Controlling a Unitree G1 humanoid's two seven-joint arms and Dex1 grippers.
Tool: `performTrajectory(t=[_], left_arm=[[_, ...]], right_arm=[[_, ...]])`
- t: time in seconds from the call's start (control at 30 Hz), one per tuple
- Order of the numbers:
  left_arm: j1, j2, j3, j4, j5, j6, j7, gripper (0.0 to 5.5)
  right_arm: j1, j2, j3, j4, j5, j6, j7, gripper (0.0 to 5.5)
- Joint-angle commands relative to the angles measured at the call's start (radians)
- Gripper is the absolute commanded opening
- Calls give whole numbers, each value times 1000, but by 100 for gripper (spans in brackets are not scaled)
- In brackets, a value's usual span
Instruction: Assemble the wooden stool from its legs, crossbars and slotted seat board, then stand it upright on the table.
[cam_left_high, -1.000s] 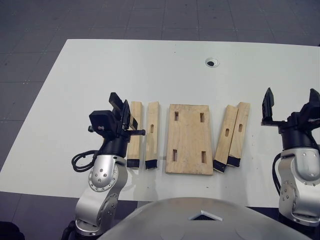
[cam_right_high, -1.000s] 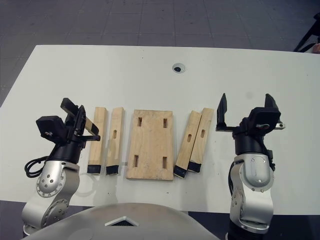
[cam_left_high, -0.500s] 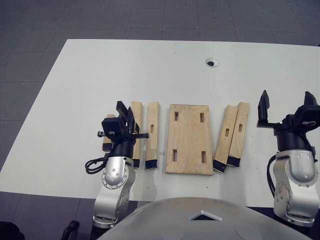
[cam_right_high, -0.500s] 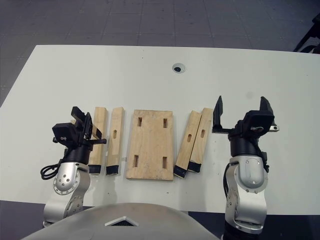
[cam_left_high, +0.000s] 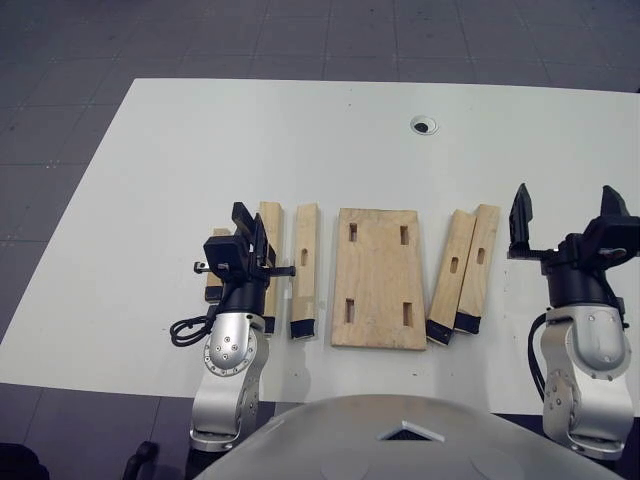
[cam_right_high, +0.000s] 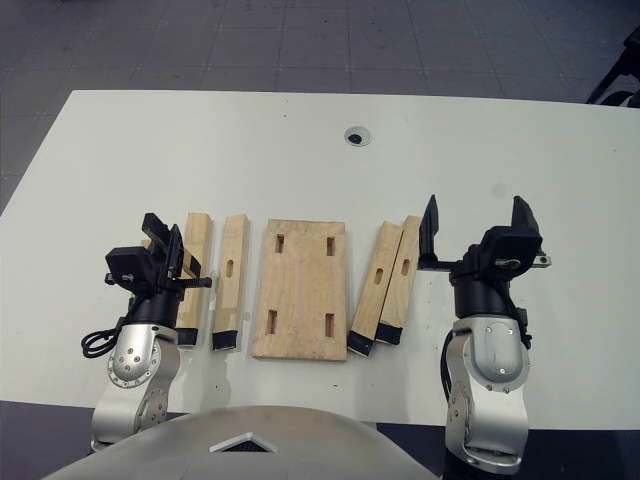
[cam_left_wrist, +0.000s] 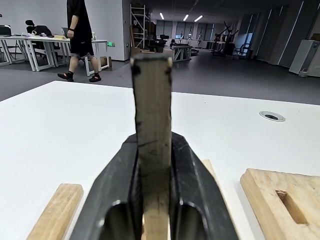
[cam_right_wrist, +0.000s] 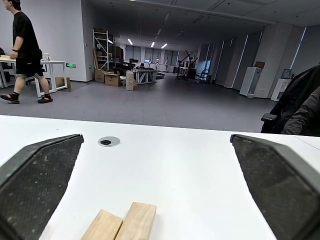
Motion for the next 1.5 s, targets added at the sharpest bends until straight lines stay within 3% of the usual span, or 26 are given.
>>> performTrajectory(t=[0.03,0.2,0.63,1.5], left_arm=[[-20,-19,17,-49,-13,14,-15,42],[-33,-27,25,-102,-17,38,-24,42],[-76,-27,91,33,32,-13,-31,42],[-49,-40,81,46,43,-19,-64,42]], right_arm=[[7,8,6,5,-8,-11,4,550],[16,14,18,4,-15,-13,2,550],[29,22,15,-3,-5,-15,8,550],[35,28,33,13,-13,-24,7,550]])
